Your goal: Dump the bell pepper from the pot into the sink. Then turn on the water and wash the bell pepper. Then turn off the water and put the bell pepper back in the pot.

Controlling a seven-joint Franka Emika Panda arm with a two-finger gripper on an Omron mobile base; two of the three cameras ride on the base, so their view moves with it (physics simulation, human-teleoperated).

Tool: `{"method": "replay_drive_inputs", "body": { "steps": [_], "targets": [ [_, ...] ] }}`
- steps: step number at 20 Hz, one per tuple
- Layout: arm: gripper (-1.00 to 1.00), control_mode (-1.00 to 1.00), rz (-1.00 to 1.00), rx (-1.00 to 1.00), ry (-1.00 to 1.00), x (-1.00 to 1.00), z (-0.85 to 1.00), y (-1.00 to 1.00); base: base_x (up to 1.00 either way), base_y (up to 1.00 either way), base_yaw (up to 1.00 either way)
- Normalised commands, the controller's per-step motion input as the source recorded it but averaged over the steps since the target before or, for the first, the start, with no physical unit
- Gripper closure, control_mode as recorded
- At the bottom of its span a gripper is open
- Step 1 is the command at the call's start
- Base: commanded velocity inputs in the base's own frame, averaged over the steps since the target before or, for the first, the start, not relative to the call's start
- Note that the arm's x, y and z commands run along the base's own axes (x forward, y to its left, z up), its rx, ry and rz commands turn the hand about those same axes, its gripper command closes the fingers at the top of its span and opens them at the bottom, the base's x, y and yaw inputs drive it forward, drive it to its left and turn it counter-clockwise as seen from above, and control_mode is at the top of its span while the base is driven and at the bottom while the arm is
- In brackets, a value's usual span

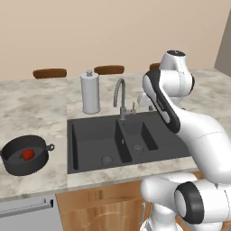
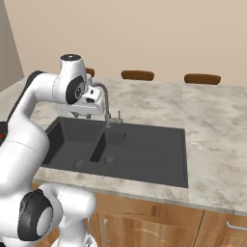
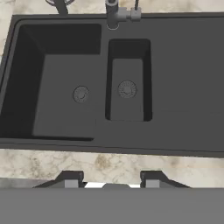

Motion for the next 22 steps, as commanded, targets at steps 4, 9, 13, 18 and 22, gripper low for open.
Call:
{"method": "replay_drive_inputs", "body": {
  "steps": [4,9,13,18,22],
  "targets": [
    [-1.00,-1.00,0.00,0.01,0.00,0.00,0.00,0.36,0.00,0.00,0.00],
    [-1.00,-1.00,0.00,0.11,0.07,0.00,-0.06,0.57,0.00,0.00,0.00],
    [-1.00,-1.00,0.00,0.13,0.13,0.00,-0.09,0.56,0.00,0.00,0.00],
    [-1.00,-1.00,0.00,0.09,0.13,0.00,-0.15,0.52,0.00,0.00,0.00],
    [-1.00,-1.00,0.00,0.03,0.20,0.00,-0.20,0.51,0.00,0.00,0.00]
  ]
}}
